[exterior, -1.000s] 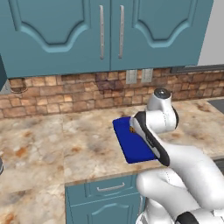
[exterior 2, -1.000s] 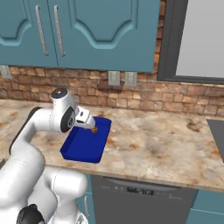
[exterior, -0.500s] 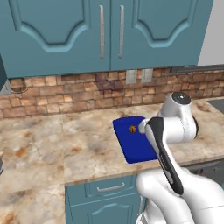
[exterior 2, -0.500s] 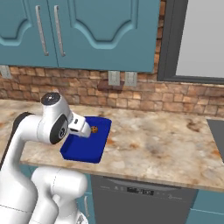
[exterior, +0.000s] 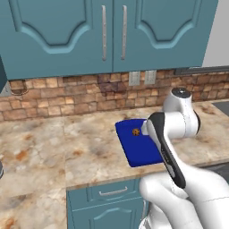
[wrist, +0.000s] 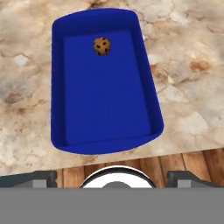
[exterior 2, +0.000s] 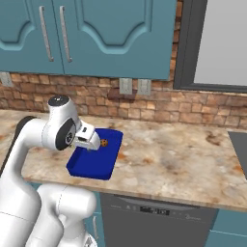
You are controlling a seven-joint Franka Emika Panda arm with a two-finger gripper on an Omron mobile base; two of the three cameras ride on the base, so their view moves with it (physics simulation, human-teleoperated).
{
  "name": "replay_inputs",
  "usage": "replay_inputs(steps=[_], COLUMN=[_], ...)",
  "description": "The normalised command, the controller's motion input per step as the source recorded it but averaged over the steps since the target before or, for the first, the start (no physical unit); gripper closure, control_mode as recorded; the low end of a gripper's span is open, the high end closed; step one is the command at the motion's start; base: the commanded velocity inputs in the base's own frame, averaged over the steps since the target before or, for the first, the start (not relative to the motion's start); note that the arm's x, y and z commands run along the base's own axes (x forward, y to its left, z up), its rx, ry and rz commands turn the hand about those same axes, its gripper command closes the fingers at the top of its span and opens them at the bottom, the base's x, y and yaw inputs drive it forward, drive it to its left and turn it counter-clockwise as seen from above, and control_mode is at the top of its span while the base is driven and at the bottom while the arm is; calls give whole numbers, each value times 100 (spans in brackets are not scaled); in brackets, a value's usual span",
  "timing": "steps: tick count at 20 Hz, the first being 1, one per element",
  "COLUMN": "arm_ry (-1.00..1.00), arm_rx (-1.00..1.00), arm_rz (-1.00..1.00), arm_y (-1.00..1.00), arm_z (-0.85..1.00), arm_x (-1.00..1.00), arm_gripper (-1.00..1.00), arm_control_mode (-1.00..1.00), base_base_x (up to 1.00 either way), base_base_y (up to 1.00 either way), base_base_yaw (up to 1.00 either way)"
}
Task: Move the dessert items from the plate to the tray.
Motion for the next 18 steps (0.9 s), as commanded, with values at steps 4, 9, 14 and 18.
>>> replay_inputs(steps=[4,9,14,18], arm_ry=[0,0,0,0], arm_rx=[0,0,0,0], arm_rz=[0,0,0,0], arm_y=[0,0,0,0], arm_z=[0,0,0,0], arm_x=[0,0,0,0], arm_gripper=[-100,-100,-100,-100], arm_control_mode=[100,100,100,100], base_base_x=[0,-7,-27,-31], base_base_y=[-45,-96,-100,-100], base_base_yaw=[4,0,0,-2])
